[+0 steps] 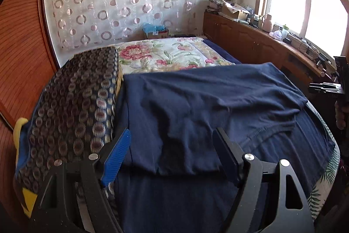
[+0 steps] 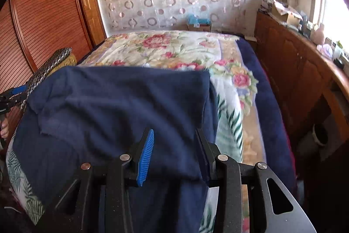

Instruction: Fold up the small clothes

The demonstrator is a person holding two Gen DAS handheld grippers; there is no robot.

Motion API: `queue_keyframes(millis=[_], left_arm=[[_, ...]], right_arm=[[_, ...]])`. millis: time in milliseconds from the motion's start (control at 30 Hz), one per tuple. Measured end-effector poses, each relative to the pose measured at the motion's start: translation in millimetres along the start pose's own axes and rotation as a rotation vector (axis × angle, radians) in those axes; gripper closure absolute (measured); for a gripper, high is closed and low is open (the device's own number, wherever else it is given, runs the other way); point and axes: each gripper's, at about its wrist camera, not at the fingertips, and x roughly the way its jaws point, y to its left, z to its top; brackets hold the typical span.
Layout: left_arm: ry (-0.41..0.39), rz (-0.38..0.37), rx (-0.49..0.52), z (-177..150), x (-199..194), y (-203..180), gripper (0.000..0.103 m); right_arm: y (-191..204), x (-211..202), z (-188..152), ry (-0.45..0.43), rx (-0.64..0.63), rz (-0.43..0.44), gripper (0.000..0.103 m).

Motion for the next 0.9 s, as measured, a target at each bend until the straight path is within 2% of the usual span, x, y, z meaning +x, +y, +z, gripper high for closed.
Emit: queue_keyframes(millis=[167, 267, 300, 533, 700, 900], left_arm=[[0.031, -0.005, -0.022, -23.2, -2.7, -3.0, 0.025], [0.053, 0.001, -0.025, -33.0, -0.8, -4.6, 0.025], [0.059, 0.000, -0.028, -35.6, 0.2, -4.8, 0.025], [0.090, 0.007, -0.076, -48.5, 9.3, 4.5, 0.025], [0.090, 0.004, -0.113, -48.8, 10.5, 11.0, 0.025], [0.081, 0.006, -0.132, -43.8, 10.2, 13.8, 0.025]], right_arm=[[0.7, 0.9, -17.3, 0.045, 0.032, 0.023, 0.063], [-3.7, 7.7, -19.8, 0.078, 0.071, 0.066, 0.051], [-5.5, 9.4, -20.1, 0.085, 0.083, 0.067, 0.051], [-18.2, 26.8, -1.0, 0.089, 0.151, 0.038, 0.051], [-16.3, 38.8, 14.0, 0.067, 0.131, 0.024, 0.051], [-16.4, 49.6, 10.4, 0.058, 0.140, -0.021, 0.051]])
